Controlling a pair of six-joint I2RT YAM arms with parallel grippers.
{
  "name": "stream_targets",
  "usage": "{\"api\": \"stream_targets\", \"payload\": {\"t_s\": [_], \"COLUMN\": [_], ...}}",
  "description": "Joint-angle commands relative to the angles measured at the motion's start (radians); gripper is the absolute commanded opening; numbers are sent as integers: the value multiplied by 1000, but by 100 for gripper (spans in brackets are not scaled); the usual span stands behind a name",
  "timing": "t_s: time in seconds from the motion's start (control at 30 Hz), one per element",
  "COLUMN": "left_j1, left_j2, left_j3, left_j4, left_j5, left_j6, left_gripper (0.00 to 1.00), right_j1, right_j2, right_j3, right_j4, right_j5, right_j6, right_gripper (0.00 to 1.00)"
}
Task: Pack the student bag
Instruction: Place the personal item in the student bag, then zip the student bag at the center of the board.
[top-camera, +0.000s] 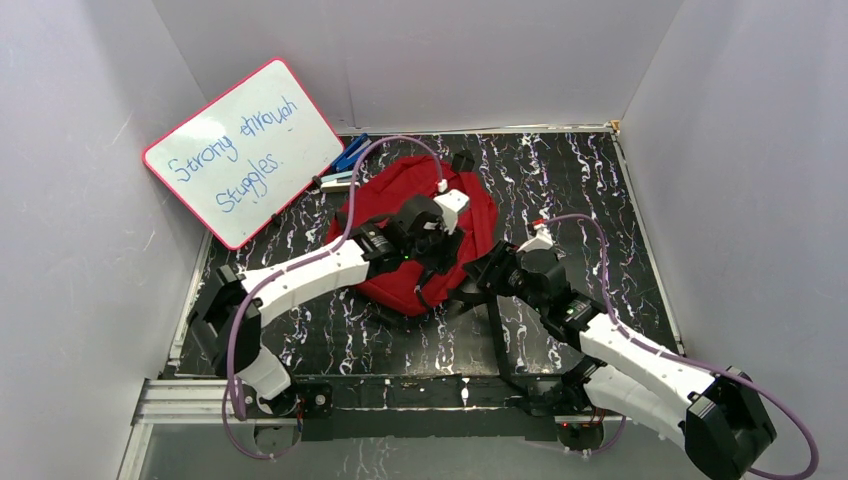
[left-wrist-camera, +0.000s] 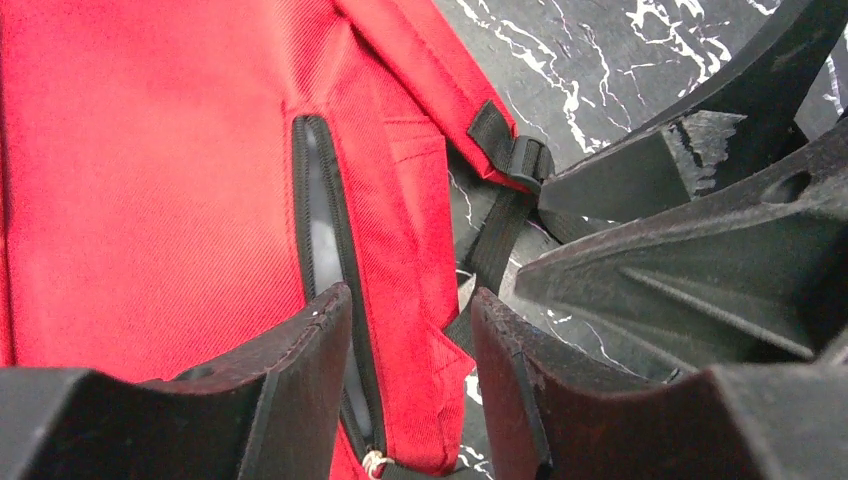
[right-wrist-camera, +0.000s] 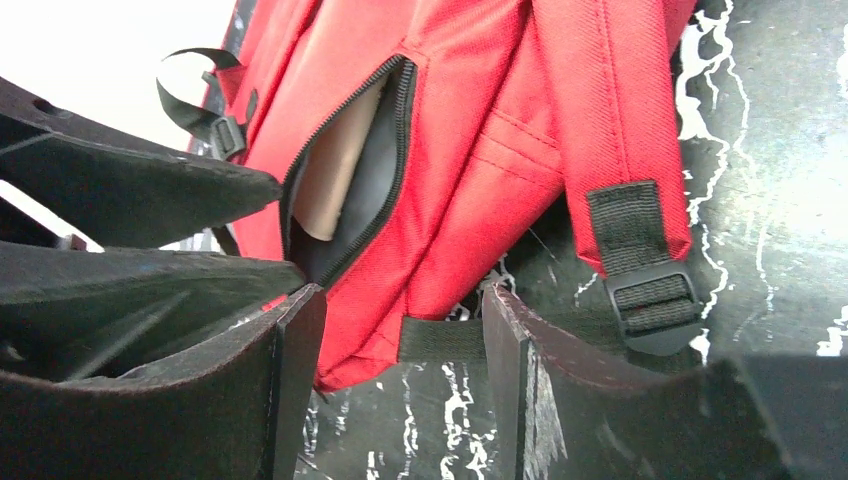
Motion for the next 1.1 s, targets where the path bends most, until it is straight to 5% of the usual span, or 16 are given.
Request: {"api": "stream_targets", "payload": {"t_s": [0.0,0.13,0.43,0.63,1.07], "left_j1": [90,213,238,237,237], "left_j2": [-136,-264,-468,-486,-412], "left_j3": [-74,-187,-377,-526,-597], "left_j4": [49,81,33,102,138], "left_j5": [89,93,-23,73,104], "left_j6": [-117,-192,-261,-355,-347], "left_gripper": [46,44,41,45,43], "right_j1": [-3,-3,75,149,161], "right_j2": [-5,22,284,461,499], "right_j3": [56,99,331,414,394], "right_j4": [-38,-13,-79,-192,-191], "right_j5": [4,-109,-348,-375,-403], "right_j6": [-124,-218,-313,-345,-359], "right_gripper": [67,67,63,59,48]}}
